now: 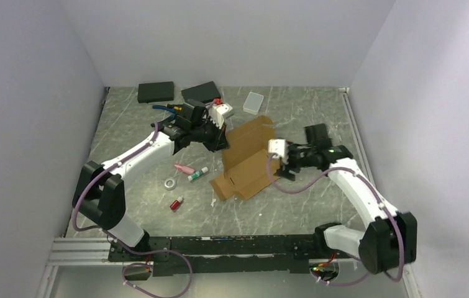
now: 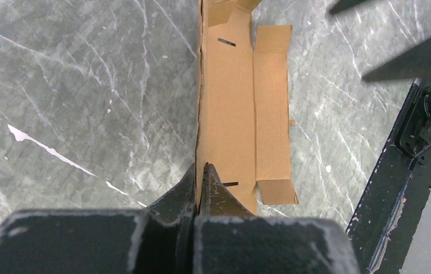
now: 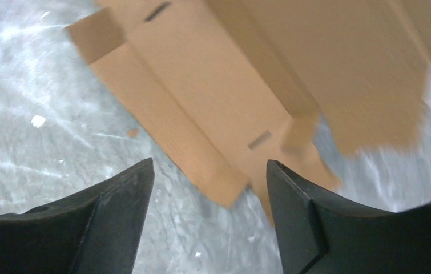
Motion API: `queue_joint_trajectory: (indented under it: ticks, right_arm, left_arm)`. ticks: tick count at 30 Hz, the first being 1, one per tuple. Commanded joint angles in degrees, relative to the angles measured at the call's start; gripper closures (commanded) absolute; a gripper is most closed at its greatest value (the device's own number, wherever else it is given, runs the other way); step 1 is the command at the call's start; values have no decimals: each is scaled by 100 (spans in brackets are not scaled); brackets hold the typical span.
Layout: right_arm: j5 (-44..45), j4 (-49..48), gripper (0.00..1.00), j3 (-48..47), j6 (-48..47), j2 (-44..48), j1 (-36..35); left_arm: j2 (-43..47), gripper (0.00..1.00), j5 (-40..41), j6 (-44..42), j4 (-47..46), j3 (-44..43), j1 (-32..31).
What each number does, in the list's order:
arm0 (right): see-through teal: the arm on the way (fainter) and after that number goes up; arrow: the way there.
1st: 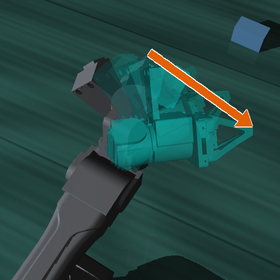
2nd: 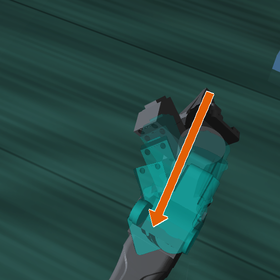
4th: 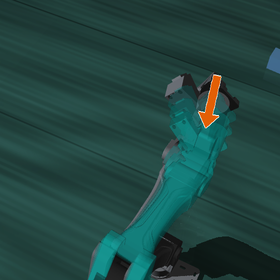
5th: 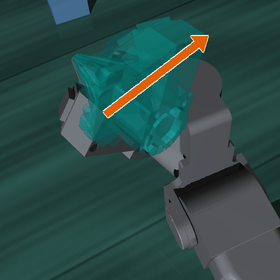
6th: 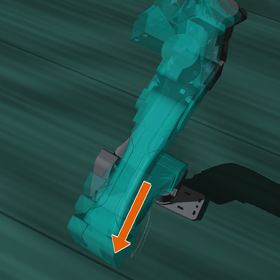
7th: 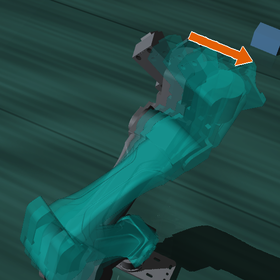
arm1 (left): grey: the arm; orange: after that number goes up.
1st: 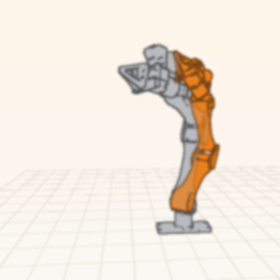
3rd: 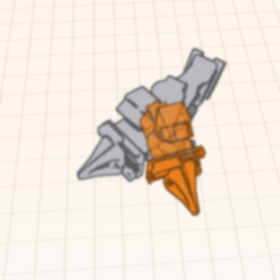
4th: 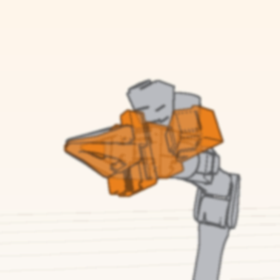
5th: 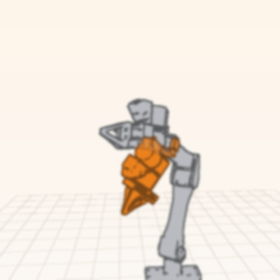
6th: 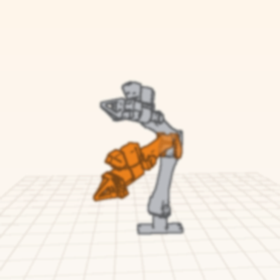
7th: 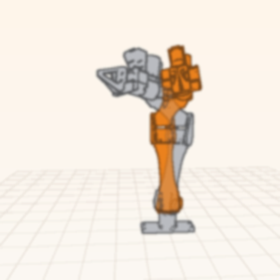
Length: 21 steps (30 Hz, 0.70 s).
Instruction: Fold the paper box
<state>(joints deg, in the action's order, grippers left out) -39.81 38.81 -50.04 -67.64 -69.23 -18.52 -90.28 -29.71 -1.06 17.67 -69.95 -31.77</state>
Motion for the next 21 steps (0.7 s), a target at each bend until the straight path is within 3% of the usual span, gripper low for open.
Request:
queue_joint_trajectory:
  ticks: [1, 5, 7, 15, 18, 21]
  right_arm:
    - [-1131, -1030, 20, 264, 2040, 504, 1348]
    - [-1454, -2571, 17, 747, 4442, 153, 2538]
    - [-1369, -2908, 16, 820, 4911, -169, 2843]
    - [-655, -3200, 18, 505, 5123, -1343, 2819]
    - [-403, -3193, 24, 423, 5126, -1589, 2738]
    - [-360, -3288, 38, 373, 5199, -1741, 2724]
  left_arm:
    - [353, 100, -28, -163, -402, 179, -102]
    - [418, 100, 34, -191, -654, 342, -234]
    - [444, 100, 72, -184, -720, 392, -273]
    - [637, 100, 132, -230, -765, 505, -374]
    - [652, 100, 133, -219, -774, 515, -383]
    - [643, 100, 141, -210, -783, 515, -391]
